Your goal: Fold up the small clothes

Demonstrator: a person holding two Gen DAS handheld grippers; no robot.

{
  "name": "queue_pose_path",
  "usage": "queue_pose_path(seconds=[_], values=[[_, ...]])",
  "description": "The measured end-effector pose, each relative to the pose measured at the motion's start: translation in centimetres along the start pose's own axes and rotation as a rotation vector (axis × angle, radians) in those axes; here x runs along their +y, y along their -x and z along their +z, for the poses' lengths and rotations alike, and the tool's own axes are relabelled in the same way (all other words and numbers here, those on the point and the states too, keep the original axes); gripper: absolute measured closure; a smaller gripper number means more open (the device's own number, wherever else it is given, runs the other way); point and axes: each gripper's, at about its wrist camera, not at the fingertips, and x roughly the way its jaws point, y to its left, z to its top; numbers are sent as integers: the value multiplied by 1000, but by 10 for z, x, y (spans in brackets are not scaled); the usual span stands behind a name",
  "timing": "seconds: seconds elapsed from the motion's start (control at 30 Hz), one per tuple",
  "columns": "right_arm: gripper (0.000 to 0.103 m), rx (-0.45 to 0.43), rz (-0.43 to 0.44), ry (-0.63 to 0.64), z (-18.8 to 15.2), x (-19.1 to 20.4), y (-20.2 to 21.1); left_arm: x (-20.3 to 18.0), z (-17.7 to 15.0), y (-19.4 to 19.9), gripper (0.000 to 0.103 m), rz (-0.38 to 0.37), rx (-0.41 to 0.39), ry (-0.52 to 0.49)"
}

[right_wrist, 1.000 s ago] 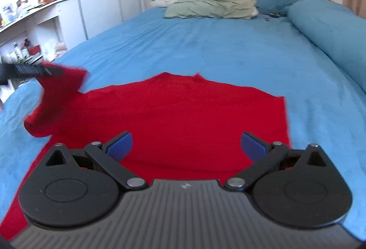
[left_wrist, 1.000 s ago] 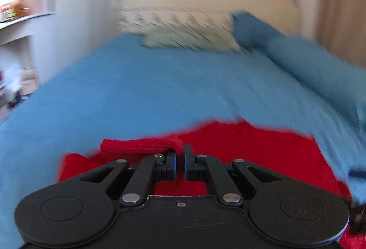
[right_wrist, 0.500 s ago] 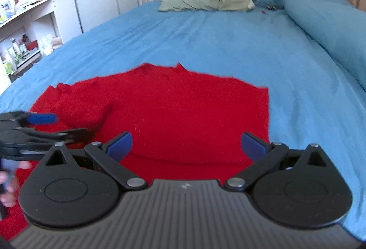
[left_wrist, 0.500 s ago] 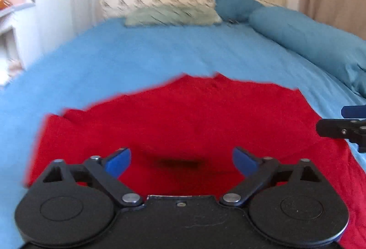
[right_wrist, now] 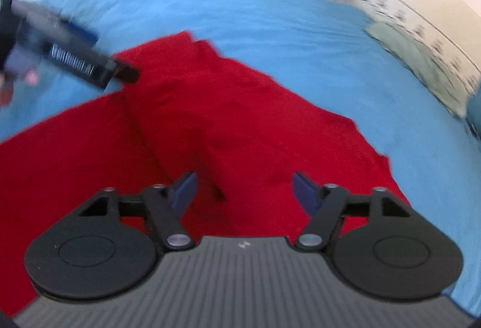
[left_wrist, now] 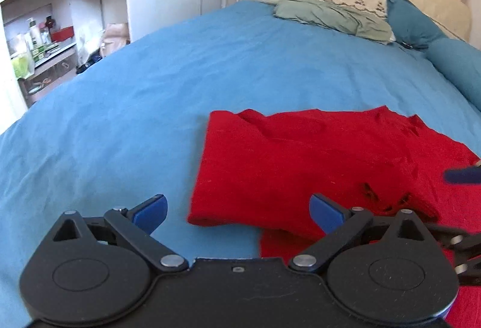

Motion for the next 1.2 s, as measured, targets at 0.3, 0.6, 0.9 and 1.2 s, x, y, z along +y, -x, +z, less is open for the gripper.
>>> queue_pose_path(seconds=[0.3,0.6,0.9,1.2], values=[[82,31,-88,-37,21,-15,-20,18,-4,9,1,-20,28,10],[82,-121,-324,-383,21,-120,38,15,-5,-5,1,-145,114,-9],[82,-91,-382,-638,-56,-169,53,5,-13,-27,1,-72,99,0],[82,-99,-387,-812,-117,-182,66,3,-21,-37,1,47,46,16]])
